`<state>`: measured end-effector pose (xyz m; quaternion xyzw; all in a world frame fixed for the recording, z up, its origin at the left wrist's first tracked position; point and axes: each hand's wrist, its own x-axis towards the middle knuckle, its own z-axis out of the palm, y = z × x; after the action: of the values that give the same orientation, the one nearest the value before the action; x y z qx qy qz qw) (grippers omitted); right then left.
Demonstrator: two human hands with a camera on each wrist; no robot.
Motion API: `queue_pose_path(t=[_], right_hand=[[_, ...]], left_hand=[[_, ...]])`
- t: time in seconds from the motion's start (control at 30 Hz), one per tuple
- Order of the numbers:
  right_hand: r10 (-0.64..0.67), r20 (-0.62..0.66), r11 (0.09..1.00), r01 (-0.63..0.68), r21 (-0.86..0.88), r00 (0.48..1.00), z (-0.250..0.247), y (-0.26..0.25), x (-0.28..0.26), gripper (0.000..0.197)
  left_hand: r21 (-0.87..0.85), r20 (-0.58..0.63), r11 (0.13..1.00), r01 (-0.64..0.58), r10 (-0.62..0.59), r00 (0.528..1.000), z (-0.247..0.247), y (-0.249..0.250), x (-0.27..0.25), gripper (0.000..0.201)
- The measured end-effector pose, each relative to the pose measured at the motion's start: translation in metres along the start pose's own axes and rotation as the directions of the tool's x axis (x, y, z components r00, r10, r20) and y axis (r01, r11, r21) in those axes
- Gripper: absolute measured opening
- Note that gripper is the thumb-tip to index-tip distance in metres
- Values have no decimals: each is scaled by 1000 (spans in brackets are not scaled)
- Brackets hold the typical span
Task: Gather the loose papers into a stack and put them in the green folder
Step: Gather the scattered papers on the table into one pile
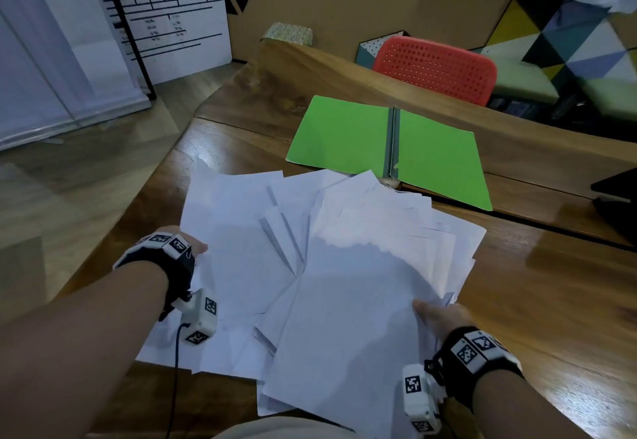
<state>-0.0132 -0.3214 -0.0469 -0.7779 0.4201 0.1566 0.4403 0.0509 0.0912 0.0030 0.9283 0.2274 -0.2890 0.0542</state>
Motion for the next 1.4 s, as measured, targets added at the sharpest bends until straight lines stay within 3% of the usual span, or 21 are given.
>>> queue_pose_path(t=[0.1,0.17,0.27,0.37,0.5,0.57,0.63,0.67,0.73,0.83,0.93,0.97,1.07,1.13,1.2,1.23,1.3,1.4], right_hand=[[12,0,1000,-12,-1,1000,0,-1,-2,62],[17,0,1000,-17,-4,1000,0,-1,-1,60],[21,-2,1000,-21,4,1000,2,-3,-1,61],[30,-9,1000,-30,-6,1000,1,-6,-2,61],[58,16,998,-58,10,998,-1,-7,-4,62],[69,9,997,-69,24,998,0,-8,-4,64],[63,7,998,-63,-6,998,0,-8,-6,66],[62,6,998,-61,-6,998,0,-8,-6,68],[69,20,998,-69,12,997,-1,-7,-5,69],[62,53,991,-68,119,997,-4,-6,-6,63],[45,110,960,-73,269,993,-7,-7,-9,67],[49,125,963,-80,257,991,-8,-8,-10,70],[43,137,991,-60,121,990,-10,-7,-12,58],[32,115,997,-39,60,993,-10,-5,-12,46],[25,128,998,-32,55,991,-11,-6,-14,45],[18,131,998,-25,54,991,-11,-6,-16,45],[19,121,999,-24,35,992,-10,-6,-16,51],[22,114,999,-24,21,993,-7,-4,-12,59]], left_hand=[[-263,-39,964,34,-46,998,-2,5,2,49],[-416,-140,909,-16,-47,989,-9,8,0,44],[-572,-360,808,-140,-94,928,-32,16,-12,38],[-584,-511,742,-329,-21,859,-66,22,-30,43],[-573,-717,556,-602,15,697,-113,28,-65,21],[-618,-729,417,-666,15,685,-126,34,-78,20],[-670,-711,261,-695,45,702,-129,43,-84,26],[-668,-705,263,-696,76,705,-125,49,-85,22],[-683,-639,361,-635,126,759,-105,63,-78,12],[-701,-474,510,-498,187,860,-48,85,-65,17],[-610,-291,681,-405,283,914,12,102,-61,30],[-544,-193,735,-404,359,913,30,104,-57,37],[-268,45,815,-513,543,839,65,108,-53,45],[-105,13,875,-473,477,879,64,101,-41,56],[-93,-141,964,-251,237,961,50,82,-25,76],[-157,-201,982,-106,73,977,41,70,-19,85],[-311,-207,942,128,-199,958,30,39,3,97],[-476,-63,832,285,-355,933,21,16,17,100]])
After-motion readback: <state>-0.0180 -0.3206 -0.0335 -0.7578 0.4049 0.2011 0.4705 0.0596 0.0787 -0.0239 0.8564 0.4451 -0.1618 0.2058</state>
